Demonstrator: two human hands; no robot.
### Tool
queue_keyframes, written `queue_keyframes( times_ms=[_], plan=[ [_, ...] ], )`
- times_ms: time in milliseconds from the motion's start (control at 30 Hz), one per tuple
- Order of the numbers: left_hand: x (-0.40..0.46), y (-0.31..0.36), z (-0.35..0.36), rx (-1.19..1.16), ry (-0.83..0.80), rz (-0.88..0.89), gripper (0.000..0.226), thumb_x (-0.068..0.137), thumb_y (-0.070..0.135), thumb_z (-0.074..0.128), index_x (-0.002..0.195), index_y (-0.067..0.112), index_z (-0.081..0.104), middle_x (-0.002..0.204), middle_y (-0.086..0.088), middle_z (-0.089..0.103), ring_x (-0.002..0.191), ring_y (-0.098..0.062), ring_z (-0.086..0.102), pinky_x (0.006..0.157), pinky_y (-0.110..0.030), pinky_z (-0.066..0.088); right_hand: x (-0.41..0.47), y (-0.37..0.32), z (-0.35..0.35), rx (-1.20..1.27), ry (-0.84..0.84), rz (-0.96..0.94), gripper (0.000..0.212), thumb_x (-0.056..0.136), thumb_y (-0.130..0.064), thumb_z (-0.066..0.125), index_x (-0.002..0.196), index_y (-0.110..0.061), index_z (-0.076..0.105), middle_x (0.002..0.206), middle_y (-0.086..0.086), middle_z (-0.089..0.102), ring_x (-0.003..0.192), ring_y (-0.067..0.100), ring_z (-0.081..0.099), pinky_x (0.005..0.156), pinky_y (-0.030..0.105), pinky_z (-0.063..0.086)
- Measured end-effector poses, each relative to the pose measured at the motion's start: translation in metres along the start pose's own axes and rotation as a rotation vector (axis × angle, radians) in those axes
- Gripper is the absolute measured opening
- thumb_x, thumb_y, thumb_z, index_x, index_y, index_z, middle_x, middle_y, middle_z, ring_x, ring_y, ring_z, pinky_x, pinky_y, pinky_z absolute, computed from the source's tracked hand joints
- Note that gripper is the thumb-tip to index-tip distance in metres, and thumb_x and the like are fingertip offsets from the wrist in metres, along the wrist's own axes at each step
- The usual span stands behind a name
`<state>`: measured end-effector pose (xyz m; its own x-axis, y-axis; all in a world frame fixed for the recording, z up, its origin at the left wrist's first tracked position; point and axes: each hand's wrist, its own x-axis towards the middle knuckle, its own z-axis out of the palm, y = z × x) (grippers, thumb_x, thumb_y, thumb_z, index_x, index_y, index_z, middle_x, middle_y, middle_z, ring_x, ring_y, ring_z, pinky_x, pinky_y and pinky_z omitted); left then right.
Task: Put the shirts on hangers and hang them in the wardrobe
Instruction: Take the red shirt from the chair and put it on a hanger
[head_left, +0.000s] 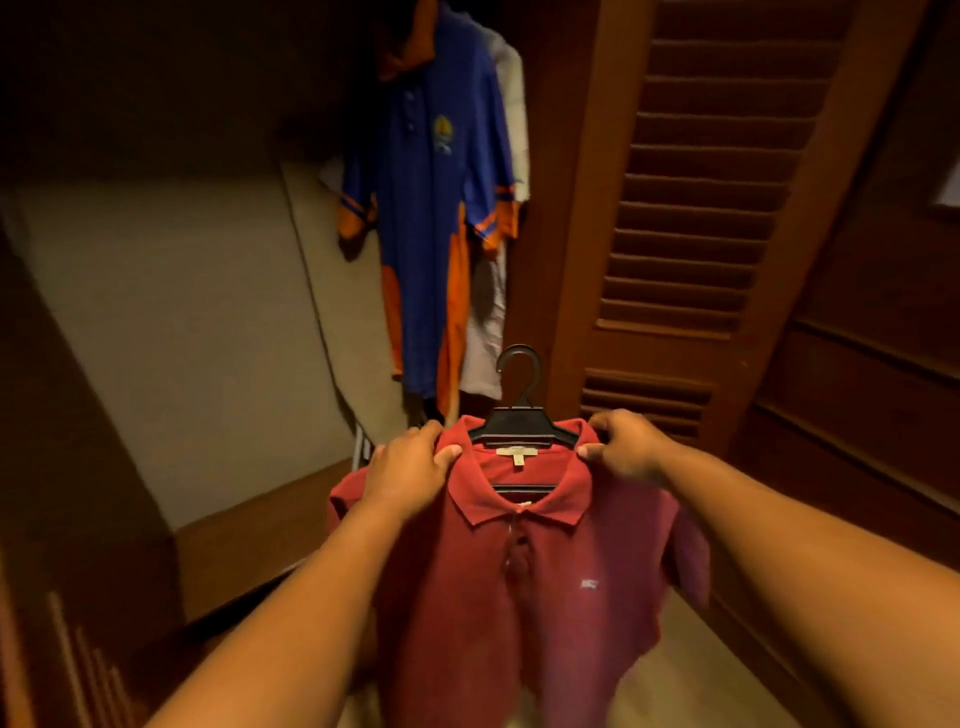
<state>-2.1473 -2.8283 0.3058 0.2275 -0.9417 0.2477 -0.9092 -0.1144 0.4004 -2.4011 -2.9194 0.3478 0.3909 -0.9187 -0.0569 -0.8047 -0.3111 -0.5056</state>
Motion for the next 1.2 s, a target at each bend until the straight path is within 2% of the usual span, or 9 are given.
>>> queue_keyframes(
  times_ms=[133,267,333,467,567,633,833,1033,1200],
  plan=[
    [0.057,-0.02,-0.06,0.035,0.15,-0.066,0.029,0.096,0.041,0.049,0.103,0.014,0.056,0.111,-0.014,0.065,0.105,-0.034,0.058,0.083,-0.04,0.044,0.09,-0.058,-0.039,-0.024,-0.027,-0.227,0.014,0.089,-0.019,0.066,0.077,-0.019,0.06,0.086,0.003,0.065,0.079,0.012,0.052,0.065,0.027,0.038],
    [0.115,-0.026,-0.129,0.094,0.318,-0.102,0.025,0.095,0.041,0.051,0.091,0.017,0.053,0.102,-0.014,0.065,0.097,-0.035,0.058,0.078,-0.04,0.044,0.163,-0.115,-0.089,0.0,0.026,-0.436,0.01,0.088,-0.019,0.068,0.084,-0.011,0.065,0.09,0.006,0.068,0.082,0.014,0.055,0.073,0.03,0.045],
    [0.139,-0.023,-0.163,0.126,0.401,-0.116,0.024,0.094,0.041,0.053,0.088,0.018,0.051,0.098,-0.015,0.065,0.093,-0.035,0.059,0.076,-0.041,0.045,0.19,-0.144,-0.117,-0.003,0.063,-0.535,0.013,0.088,-0.019,0.068,0.078,-0.013,0.062,0.086,0.009,0.067,0.079,0.016,0.055,0.073,0.033,0.046],
    [0.181,-0.013,-0.223,0.179,0.553,-0.158,0.027,0.092,0.041,0.056,0.1,0.015,0.059,0.102,-0.013,0.066,0.096,-0.032,0.06,0.077,-0.039,0.045,0.227,-0.196,-0.175,0.003,0.097,-0.669,0.018,0.09,-0.022,0.066,0.074,-0.021,0.058,0.081,-0.002,0.062,0.079,0.013,0.055,0.069,0.026,0.041],
    [0.208,-0.008,-0.259,0.226,0.633,-0.185,0.028,0.093,0.042,0.055,0.106,0.018,0.059,0.107,-0.01,0.066,0.101,-0.03,0.06,0.078,-0.036,0.044,0.251,-0.23,-0.209,-0.011,0.142,-0.743,0.011,0.089,-0.022,0.066,0.08,-0.021,0.061,0.087,0.002,0.064,0.085,0.016,0.057,0.071,0.027,0.041],
    [0.228,-0.006,-0.28,0.258,0.668,-0.192,0.029,0.093,0.043,0.053,0.11,0.019,0.059,0.111,-0.008,0.066,0.105,-0.029,0.059,0.079,-0.036,0.044,0.267,-0.249,-0.228,-0.024,0.183,-0.782,0.016,0.088,-0.022,0.067,0.075,-0.022,0.059,0.087,0.003,0.065,0.085,0.019,0.06,0.072,0.028,0.044],
    [0.302,-0.025,-0.323,0.269,0.735,-0.131,0.029,0.093,0.044,0.053,0.108,0.019,0.057,0.11,-0.007,0.065,0.102,-0.027,0.059,0.08,-0.036,0.045,0.308,-0.292,-0.27,-0.054,0.231,-0.776,0.02,0.089,-0.023,0.066,0.072,-0.02,0.057,0.078,-0.001,0.061,0.074,0.014,0.058,0.061,0.026,0.043],
    [0.41,-0.056,-0.342,0.157,0.759,0.035,0.03,0.094,0.04,0.054,0.11,0.015,0.058,0.11,-0.008,0.064,0.103,-0.028,0.059,0.081,-0.036,0.046,0.35,-0.324,-0.295,-0.031,0.282,-0.637,0.012,0.09,-0.019,0.065,0.08,-0.012,0.065,0.072,0.002,0.058,0.061,0.013,0.054,0.056,0.025,0.041],
    [0.492,-0.069,-0.337,0.035,0.688,0.123,0.032,0.095,0.037,0.052,0.116,0.013,0.057,0.116,-0.011,0.063,0.107,-0.028,0.059,0.086,-0.037,0.047,0.377,-0.341,-0.308,-0.055,0.318,-0.499,0.023,0.092,-0.01,0.06,0.07,-0.016,0.055,0.066,-0.001,0.052,0.053,0.007,0.049,0.038,0.011,0.035]
  ],
)
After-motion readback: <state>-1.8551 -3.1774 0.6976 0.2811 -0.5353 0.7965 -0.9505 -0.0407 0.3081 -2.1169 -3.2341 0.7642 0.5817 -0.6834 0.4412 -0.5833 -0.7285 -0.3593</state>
